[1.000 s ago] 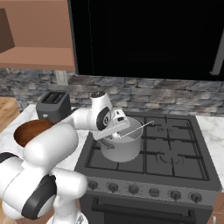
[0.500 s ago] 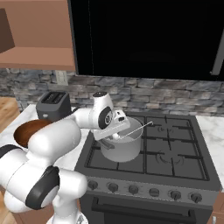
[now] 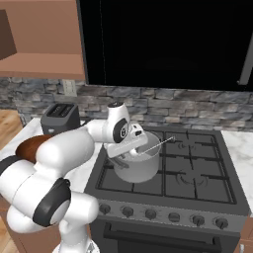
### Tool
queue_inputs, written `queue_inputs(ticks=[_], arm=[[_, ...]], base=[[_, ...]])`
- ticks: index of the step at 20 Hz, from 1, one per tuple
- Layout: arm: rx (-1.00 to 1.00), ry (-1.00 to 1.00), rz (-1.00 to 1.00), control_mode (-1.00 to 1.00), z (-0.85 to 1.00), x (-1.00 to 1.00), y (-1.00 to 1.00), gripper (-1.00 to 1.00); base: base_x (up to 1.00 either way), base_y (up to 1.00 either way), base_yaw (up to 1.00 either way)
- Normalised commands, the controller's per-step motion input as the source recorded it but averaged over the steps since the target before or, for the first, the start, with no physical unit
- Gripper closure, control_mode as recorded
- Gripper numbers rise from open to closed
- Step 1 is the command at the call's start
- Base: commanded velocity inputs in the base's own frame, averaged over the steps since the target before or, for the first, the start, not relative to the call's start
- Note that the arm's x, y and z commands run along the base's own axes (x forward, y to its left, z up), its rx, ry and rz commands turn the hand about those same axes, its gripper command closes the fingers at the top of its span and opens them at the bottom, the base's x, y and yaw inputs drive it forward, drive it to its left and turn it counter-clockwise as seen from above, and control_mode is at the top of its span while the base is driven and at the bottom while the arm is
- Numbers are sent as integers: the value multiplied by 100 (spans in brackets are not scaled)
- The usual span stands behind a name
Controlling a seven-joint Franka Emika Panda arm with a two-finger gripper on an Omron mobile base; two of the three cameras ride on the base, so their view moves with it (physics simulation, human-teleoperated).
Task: Open the cabinet and move the ladle to the pot. Then close the cabinet.
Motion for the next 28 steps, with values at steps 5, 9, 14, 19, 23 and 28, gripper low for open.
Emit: queue_inputs(ticks=[5, 9, 14, 19, 23, 28], arm=[[2, 0, 2, -100, -3, 0, -4, -100], [2, 0, 2, -100, -1, 0, 0, -100], [3, 0, 1, -100, 0, 0, 0, -100], [1, 0, 0, -100, 11, 0, 0, -100], [1, 0, 0, -100, 22, 0, 0, -100], [2, -1, 0, -100, 18, 1, 0, -100]], base=[[0, 0, 0], [0, 0, 0], [0, 0, 0], [0, 0, 0], [0, 0, 0], [0, 0, 0]])
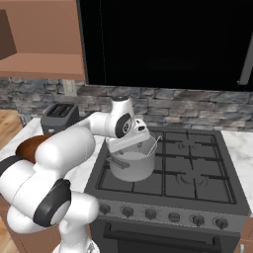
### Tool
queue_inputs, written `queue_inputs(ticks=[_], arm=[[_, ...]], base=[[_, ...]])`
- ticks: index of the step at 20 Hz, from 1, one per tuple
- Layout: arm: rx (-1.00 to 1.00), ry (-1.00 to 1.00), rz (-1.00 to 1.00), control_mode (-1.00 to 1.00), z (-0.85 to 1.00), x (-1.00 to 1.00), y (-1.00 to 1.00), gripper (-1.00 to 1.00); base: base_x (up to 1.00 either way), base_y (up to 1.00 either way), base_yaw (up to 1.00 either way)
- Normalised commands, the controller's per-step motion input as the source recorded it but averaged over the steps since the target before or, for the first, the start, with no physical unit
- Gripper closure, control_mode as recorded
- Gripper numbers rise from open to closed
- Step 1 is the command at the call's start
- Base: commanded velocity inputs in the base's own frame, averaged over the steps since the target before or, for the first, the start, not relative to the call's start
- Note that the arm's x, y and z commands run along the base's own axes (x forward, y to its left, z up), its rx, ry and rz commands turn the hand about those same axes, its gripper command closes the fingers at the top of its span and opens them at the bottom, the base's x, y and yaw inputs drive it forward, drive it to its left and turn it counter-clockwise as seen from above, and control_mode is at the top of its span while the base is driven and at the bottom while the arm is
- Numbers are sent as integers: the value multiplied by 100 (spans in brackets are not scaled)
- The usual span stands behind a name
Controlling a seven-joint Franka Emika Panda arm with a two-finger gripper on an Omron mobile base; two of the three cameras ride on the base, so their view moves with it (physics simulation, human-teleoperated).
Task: Open the cabinet and move the ladle to the pot. Then close the cabinet.
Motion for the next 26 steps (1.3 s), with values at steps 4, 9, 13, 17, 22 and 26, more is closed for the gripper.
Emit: queue_inputs(ticks=[4, 9, 13, 17, 22, 26], arm=[[4, -6, 0, -100, 15, 0, 0, -100], [3, -9, 0, -100, 26, -2, 0, -100], [2, -12, 0, -100, 22, -14, 0, -100], [0, -12, 0, -100, 15, -27, 0, -100], [0, -9, 0, -100, 21, -34, 4, -100], [0, -9, 0, -100, 24, -37, 18, -100]], base=[[0, 0, 0], [0, 0, 0], [0, 0, 0], [0, 0, 0], [0, 0, 0], [0, 0, 0]])
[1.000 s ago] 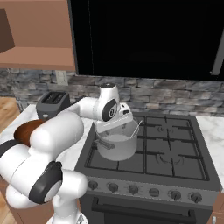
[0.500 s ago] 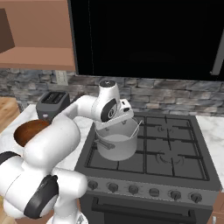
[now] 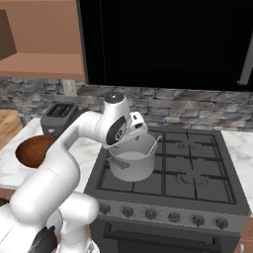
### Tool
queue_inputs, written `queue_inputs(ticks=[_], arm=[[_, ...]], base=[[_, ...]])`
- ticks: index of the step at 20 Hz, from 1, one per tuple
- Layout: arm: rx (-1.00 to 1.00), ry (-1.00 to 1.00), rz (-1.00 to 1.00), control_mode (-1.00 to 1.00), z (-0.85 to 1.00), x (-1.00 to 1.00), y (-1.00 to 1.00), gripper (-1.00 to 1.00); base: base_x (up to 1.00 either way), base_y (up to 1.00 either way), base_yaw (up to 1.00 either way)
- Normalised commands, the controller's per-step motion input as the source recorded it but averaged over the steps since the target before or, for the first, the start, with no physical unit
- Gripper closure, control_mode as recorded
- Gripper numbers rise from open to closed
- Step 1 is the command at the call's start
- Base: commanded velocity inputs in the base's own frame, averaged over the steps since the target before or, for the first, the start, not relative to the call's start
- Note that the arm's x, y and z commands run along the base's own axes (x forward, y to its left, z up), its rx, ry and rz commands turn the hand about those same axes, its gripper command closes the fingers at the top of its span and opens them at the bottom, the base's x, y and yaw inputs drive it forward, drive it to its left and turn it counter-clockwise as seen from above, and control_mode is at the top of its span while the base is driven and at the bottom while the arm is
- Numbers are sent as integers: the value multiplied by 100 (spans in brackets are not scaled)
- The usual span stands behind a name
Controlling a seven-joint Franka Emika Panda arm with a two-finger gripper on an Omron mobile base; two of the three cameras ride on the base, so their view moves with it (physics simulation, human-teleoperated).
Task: Open the cabinet and move the ladle to the pot. Then close the cabinet.
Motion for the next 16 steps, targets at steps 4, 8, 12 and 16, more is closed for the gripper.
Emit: queue_inputs(ticks=[4, 8, 12, 16], arm=[[0, -5, 0, -100, 23, -30, 35, -100], [-2, 0, 1, -100, 7, -19, 58, -100], [-11, 0, 6, -100, -1, -13, 86, -100], [-12, -2, 8, -100, -13, -28, 76, -100]], base=[[0, 0, 0], [0, 0, 0], [0, 0, 0], [0, 0, 0]])
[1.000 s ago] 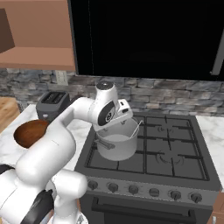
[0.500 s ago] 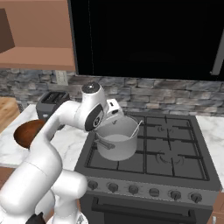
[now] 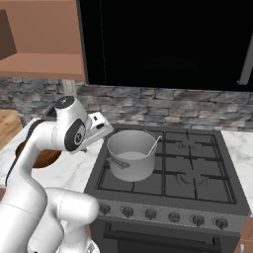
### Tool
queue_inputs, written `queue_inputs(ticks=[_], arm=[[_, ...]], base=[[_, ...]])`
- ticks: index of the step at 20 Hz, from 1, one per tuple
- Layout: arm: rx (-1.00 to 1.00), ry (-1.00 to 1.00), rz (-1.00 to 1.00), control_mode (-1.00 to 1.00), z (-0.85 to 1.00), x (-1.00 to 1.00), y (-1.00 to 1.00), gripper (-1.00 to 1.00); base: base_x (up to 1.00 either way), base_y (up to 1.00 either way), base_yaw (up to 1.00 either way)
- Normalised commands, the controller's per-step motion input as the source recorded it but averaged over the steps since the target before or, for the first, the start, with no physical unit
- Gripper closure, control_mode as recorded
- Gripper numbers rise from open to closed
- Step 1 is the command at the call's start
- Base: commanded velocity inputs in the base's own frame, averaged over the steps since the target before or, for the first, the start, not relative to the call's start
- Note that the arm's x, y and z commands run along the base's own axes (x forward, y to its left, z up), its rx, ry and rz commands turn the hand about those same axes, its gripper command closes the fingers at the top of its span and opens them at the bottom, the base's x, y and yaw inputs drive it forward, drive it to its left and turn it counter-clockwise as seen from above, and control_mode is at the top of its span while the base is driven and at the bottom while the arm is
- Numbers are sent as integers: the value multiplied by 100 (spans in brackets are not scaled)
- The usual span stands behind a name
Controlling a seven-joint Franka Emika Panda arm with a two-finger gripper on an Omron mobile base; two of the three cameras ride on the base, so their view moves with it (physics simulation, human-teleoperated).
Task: Open the cabinet and move the ladle to the pot. Then close the cabinet.
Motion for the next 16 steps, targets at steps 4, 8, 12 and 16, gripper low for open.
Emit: queue_inputs(ticks=[4, 8, 12, 16], arm=[[-5, -8, 16, -100, -31, -32, 49, -100], [-10, -14, 8, -100, -1, -30, 76, -100], [-19, -25, 2, -100, 3, -36, 100, -100], [-12, -22, 1, -100, 0, -47, 91, -100]], base=[[0, 0, 0], [0, 0, 0], [0, 0, 0], [0, 0, 0]])
